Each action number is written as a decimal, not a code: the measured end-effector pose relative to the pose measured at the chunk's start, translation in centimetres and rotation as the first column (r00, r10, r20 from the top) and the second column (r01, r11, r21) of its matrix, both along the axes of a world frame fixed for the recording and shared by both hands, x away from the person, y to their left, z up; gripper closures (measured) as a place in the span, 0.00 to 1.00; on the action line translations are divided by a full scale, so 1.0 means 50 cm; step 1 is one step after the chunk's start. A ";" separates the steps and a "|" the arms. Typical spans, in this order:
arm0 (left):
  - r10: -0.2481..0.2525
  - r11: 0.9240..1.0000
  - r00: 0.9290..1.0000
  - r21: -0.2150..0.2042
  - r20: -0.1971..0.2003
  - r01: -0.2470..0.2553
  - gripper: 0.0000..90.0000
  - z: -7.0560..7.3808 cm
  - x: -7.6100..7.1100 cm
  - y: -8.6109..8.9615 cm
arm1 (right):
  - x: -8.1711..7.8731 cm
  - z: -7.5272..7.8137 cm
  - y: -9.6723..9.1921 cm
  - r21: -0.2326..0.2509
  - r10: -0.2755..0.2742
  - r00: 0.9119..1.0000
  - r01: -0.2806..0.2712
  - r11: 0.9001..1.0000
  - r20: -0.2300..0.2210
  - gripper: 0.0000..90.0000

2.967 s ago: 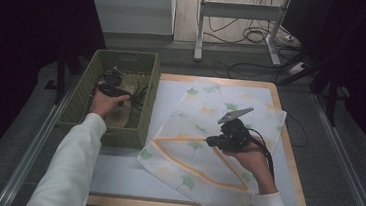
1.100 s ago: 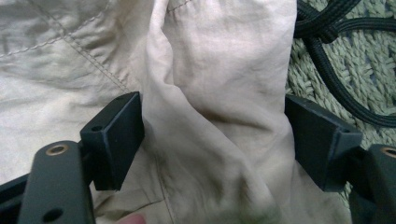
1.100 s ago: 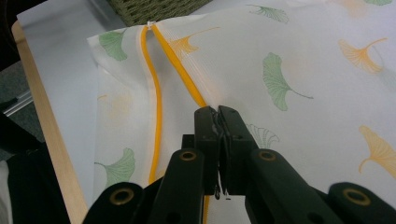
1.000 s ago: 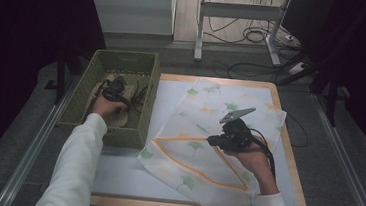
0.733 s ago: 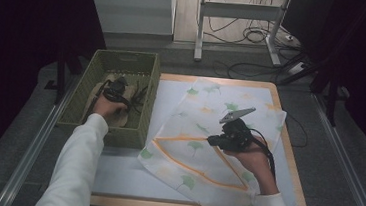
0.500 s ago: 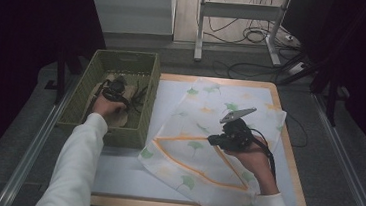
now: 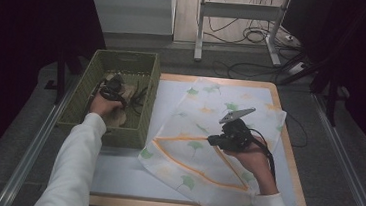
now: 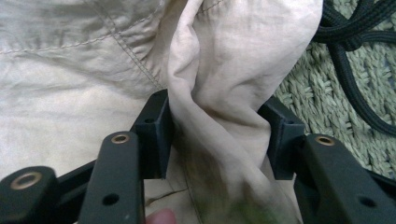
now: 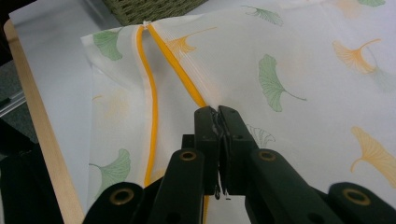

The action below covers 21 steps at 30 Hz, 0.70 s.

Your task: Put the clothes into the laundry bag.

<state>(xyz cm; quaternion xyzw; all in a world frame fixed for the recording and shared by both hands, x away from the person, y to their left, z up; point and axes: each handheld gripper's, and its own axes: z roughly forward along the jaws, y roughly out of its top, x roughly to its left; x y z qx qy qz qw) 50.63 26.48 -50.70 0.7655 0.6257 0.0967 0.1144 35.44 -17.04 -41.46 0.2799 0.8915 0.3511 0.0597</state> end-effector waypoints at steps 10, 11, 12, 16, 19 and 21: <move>0.043 0.999 0.999 -0.013 -0.013 -0.044 0.74 0.005 0.002 0.011 | 0.001 0.002 -0.007 0.007 -0.011 1.000 0.011 1.000 0.006 0.95; 0.043 0.999 0.999 -0.013 -0.013 -0.044 0.75 0.005 0.002 0.011 | 0.001 0.002 -0.007 0.007 -0.011 1.000 0.011 1.000 0.006 0.95; 0.052 0.998 0.999 -0.017 -0.015 -0.053 0.76 0.005 0.003 0.013 | 0.002 0.002 -0.006 0.007 -0.013 1.000 0.013 1.000 0.007 0.95; 0.055 0.998 0.998 -0.010 -0.017 -0.055 0.82 0.006 0.003 0.012 | 0.002 0.002 -0.007 0.010 -0.022 1.000 0.022 1.000 0.008 0.95; 0.062 0.998 0.998 -0.021 -0.020 -0.062 0.85 0.008 0.003 0.015 | 0.002 0.003 -0.008 0.012 -0.024 1.000 0.023 1.000 0.009 0.95; 0.064 0.998 0.998 -0.027 -0.016 -0.065 0.86 0.010 0.002 0.016 | 0.002 0.003 -0.009 0.015 -0.023 1.000 0.023 1.000 0.013 0.95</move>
